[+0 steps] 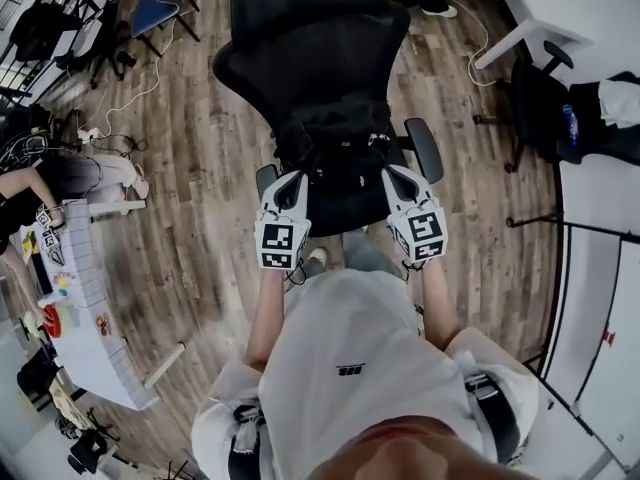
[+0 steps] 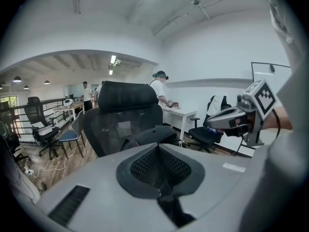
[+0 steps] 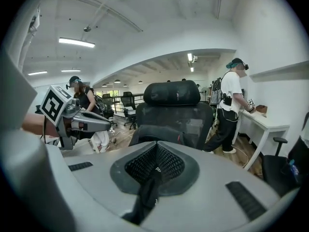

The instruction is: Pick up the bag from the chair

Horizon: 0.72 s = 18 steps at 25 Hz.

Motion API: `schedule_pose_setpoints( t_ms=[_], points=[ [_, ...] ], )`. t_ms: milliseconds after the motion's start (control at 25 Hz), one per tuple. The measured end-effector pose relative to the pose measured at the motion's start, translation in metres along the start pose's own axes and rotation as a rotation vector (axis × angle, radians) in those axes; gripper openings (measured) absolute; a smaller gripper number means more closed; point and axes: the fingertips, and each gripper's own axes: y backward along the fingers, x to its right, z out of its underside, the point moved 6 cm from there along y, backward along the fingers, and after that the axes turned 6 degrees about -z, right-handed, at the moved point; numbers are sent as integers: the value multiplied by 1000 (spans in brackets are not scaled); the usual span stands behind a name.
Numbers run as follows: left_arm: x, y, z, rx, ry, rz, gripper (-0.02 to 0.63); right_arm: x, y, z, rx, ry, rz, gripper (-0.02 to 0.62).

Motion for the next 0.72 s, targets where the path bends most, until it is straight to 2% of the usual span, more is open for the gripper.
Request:
schedule_pose_setpoints(
  t_ms=[720],
  points=[
    [-15,-37,29,-66,49,-170,12,49,-47,35,-103,51,-82,-2]
  ],
)
